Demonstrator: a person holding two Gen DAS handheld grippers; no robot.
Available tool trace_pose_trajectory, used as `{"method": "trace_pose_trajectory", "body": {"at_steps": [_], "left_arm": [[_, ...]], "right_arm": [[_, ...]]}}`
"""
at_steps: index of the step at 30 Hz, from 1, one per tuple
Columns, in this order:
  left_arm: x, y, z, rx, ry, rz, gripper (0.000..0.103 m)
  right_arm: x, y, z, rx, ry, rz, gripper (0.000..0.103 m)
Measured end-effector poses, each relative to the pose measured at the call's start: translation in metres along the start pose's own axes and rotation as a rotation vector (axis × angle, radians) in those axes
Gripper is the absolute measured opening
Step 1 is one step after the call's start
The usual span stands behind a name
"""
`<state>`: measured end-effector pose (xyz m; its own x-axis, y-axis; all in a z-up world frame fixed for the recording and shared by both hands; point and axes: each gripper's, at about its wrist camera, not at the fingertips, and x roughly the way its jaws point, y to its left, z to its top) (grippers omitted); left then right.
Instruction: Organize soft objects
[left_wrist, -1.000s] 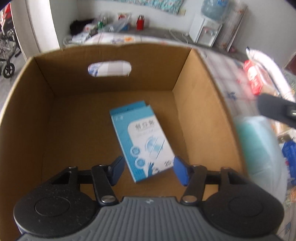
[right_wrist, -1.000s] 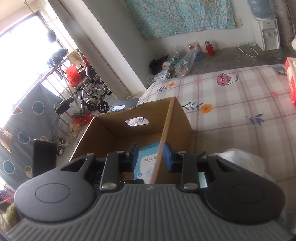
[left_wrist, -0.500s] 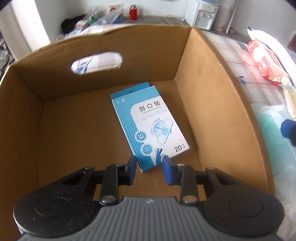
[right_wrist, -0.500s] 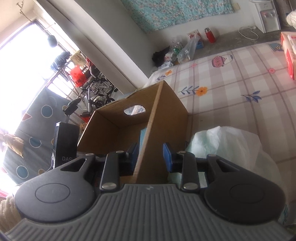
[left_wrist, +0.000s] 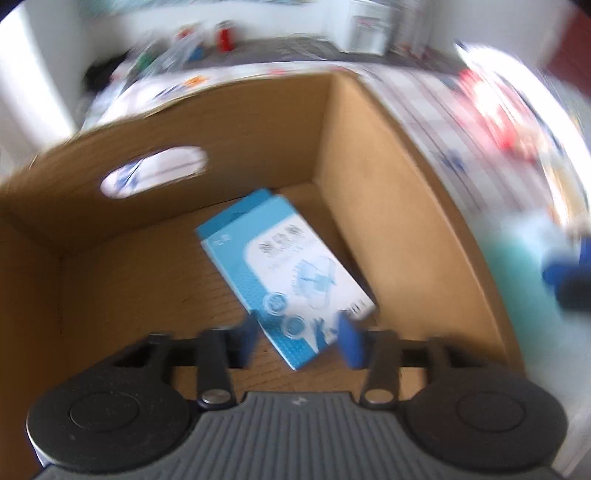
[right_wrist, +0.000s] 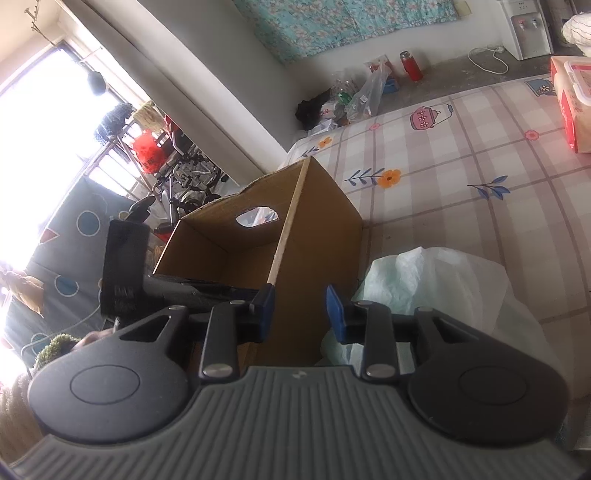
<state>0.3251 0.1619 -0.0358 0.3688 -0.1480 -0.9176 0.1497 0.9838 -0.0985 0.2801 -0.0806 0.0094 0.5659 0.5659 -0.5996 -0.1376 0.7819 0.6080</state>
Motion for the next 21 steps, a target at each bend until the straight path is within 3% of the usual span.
{"method": "trace_pose_trajectory", "body": {"at_steps": [4, 6, 8, 10, 14, 17, 21], "left_arm": [[0.011, 0.042, 0.013, -0.319, 0.018, -0.069, 0.064], [0.021, 0.053, 0.024, -0.386, 0.018, -0.066, 0.06], [0.03, 0.055, 0.028, -0.405, 0.021, -0.057, 0.053], [0.036, 0.057, 0.031, -0.417, 0.008, -0.1, 0.047], [0.042, 0.047, 0.043, -0.36, -0.025, -0.124, 0.039], [0.046, 0.039, 0.049, -0.332, -0.031, -0.108, 0.041], [0.05, 0.04, 0.05, -0.378, -0.029, -0.119, 0.05]], "right_arm": [[0.001, -0.006, -0.001, 0.016, 0.004, -0.007, 0.033], [0.001, -0.009, -0.001, 0.024, 0.009, -0.009, 0.033], [0.001, -0.012, -0.002, 0.03, 0.011, -0.012, 0.034], [0.0, -0.014, -0.002, 0.034, 0.011, -0.017, 0.034], [-0.002, -0.019, -0.001, 0.041, 0.011, -0.024, 0.035], [-0.002, -0.02, -0.001, 0.043, 0.012, -0.025, 0.035], [-0.002, -0.021, -0.003, 0.05, 0.01, -0.025, 0.037]]}}
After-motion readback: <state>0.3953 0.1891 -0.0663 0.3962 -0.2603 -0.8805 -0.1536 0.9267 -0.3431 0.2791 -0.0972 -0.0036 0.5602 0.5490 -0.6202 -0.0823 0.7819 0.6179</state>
